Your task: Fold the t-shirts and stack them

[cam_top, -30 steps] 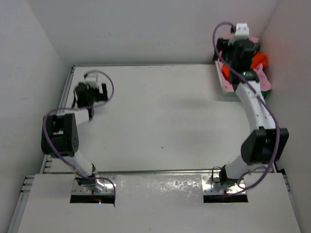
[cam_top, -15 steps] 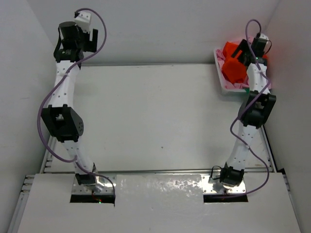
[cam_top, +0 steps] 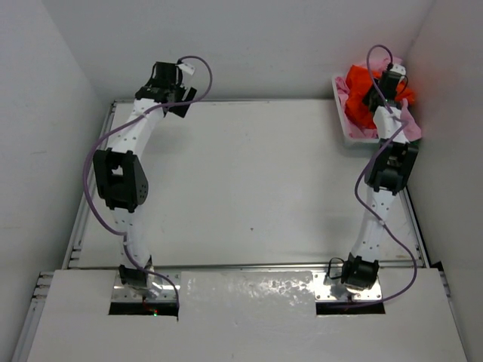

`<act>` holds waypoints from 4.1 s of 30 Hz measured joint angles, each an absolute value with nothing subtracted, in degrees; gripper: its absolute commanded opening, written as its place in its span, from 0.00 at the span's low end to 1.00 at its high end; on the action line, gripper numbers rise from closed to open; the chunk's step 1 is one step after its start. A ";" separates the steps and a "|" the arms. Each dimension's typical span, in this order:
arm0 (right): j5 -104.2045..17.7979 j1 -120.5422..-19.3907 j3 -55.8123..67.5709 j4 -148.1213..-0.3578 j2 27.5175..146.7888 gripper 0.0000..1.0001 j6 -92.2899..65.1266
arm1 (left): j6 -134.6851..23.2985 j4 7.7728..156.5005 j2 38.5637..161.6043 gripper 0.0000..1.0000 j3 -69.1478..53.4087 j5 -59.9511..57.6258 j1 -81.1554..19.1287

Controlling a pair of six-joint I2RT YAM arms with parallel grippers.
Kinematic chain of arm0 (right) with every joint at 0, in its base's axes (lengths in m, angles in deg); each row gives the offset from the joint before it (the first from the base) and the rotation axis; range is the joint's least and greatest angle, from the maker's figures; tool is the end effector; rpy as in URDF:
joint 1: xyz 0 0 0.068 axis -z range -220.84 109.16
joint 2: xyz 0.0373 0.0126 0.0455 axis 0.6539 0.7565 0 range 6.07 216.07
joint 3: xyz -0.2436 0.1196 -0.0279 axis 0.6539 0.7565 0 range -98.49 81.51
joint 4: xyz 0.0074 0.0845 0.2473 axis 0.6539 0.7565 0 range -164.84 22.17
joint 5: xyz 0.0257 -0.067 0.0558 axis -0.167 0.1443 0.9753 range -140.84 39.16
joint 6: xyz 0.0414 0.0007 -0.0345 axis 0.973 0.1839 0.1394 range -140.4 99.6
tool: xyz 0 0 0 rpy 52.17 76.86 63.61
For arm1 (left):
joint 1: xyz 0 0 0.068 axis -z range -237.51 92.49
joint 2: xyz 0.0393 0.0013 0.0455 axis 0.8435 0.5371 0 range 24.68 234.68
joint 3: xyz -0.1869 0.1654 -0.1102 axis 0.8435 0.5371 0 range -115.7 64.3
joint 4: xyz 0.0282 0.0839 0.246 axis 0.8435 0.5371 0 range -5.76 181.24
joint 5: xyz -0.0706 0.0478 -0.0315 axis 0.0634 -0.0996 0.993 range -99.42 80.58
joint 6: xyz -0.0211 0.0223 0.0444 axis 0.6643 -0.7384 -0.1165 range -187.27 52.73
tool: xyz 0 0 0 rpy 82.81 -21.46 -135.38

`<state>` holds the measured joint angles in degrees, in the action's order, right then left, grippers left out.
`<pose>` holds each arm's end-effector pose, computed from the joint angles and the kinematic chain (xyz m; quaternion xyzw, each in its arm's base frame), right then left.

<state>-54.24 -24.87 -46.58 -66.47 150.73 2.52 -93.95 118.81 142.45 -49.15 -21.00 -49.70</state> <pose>0.5634 -0.1634 0.2077 0.2955 0.7893 0.0077 0.5381 0.4731 -0.0577 0.3201 0.2246 0.8701 0.1601 0.4084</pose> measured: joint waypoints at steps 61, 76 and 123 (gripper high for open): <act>-43.58 -55.63 -14.38 -52.42 127.15 0.72 4.60 | -97.58 129.91 120.25 0.63 -23.12 11.96 -52.08; -46.42 -56.63 -1.86 -53.82 121.47 0.37 0.51 | -107.37 140.05 111.31 0.63 1.08 7.13 -46.22; -30.53 -50.88 -9.49 -62.41 134.30 0.00 12.33 | -94.91 126.89 118.11 0.00 -16.89 -3.21 -53.61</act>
<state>-30.53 -50.88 -9.49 -62.41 134.30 12.33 -94.91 126.89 118.11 -16.89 -3.21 -53.61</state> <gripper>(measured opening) 0.002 0.006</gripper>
